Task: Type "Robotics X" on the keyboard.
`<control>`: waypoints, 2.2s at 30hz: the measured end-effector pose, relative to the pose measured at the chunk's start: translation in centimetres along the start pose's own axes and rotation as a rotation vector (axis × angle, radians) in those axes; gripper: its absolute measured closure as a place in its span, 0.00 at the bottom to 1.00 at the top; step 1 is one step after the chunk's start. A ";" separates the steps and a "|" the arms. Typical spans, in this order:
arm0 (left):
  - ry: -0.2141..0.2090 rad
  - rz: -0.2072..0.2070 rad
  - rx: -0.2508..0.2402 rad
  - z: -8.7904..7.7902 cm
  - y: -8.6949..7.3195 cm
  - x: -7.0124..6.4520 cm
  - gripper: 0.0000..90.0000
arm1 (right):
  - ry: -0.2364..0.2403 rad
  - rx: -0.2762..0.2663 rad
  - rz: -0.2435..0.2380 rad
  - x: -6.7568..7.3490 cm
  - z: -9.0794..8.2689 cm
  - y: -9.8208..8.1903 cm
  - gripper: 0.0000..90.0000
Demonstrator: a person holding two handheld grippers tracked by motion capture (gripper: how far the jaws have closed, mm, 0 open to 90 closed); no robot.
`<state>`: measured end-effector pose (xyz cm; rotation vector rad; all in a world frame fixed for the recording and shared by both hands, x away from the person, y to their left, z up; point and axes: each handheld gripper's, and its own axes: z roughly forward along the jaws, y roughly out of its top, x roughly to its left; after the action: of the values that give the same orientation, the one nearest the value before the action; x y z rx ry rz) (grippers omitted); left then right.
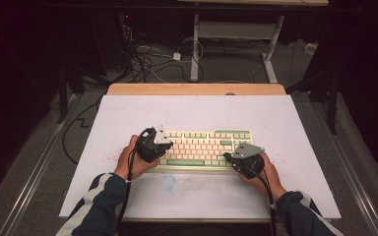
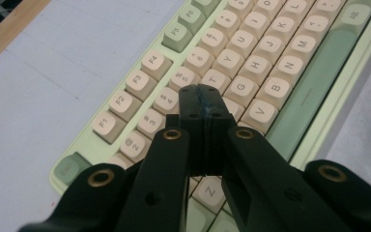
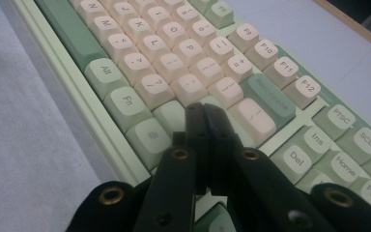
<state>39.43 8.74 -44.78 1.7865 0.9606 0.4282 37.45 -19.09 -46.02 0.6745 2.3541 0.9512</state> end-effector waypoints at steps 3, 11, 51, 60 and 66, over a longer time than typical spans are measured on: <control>0.001 0.005 0.020 1.0 -0.1 -0.1 0.98 | -0.001 0.000 0.000 0.0 0.0 0.0 1.00; 0.009 0.013 0.056 2.8 -0.4 -0.2 0.97 | -0.004 -0.002 -0.006 0.1 0.0 0.0 1.00; -0.031 0.014 -0.281 -5.8 -1.3 0.7 0.30 | -0.004 -0.058 0.020 -0.7 -1.8 0.8 1.00; 0.019 -0.018 -0.257 -7.9 -4.3 1.7 0.27 | -0.003 -0.062 0.009 -0.6 -1.4 1.7 1.00; 0.037 -0.019 -0.226 -9.1 -6.1 1.9 0.26 | 0.002 -0.059 -0.001 -0.7 -0.5 2.6 1.00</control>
<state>32.01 16.76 -46.73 1.5692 0.9164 0.5374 38.30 -18.11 -43.56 0.6497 2.3189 1.0170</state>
